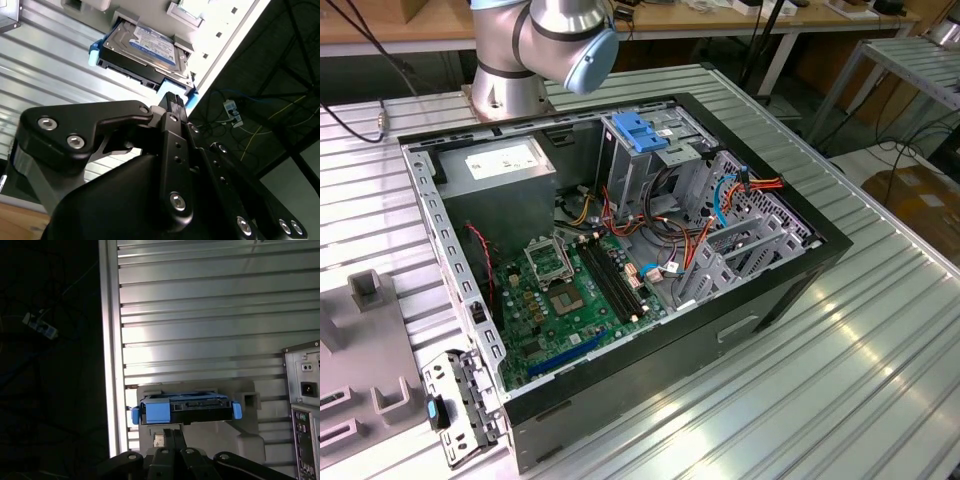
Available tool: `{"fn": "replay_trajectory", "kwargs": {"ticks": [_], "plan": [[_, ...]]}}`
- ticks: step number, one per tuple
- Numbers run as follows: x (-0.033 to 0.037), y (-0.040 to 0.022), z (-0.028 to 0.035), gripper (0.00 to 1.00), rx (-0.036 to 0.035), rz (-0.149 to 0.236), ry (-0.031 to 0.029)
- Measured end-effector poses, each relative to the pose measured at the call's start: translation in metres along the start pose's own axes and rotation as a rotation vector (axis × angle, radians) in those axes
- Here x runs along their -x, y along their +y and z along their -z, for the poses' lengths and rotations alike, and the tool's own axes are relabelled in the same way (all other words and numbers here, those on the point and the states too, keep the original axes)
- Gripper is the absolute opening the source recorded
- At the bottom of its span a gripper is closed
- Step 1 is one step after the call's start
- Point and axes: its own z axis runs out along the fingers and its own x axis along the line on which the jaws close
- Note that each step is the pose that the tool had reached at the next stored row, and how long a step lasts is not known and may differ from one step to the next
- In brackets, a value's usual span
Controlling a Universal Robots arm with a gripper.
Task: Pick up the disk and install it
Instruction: 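Reach for the disk, then pick up the disk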
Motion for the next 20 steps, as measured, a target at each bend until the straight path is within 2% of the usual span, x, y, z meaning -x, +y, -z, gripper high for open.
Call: {"fn": "replay_trajectory", "kwargs": {"ticks": [2, 3, 20], "plan": [[-0.0009, 0.0, -0.0002, 0.11, 0.0002, 0.0, 0.0001], [-0.0009, 0.0, -0.0002, 0.11, 0.0029, 0.0, 0.0003], [-0.0009, -0.0001, -0.0002, 0.11, 0.0046, 0.007, 0.0009]]}}
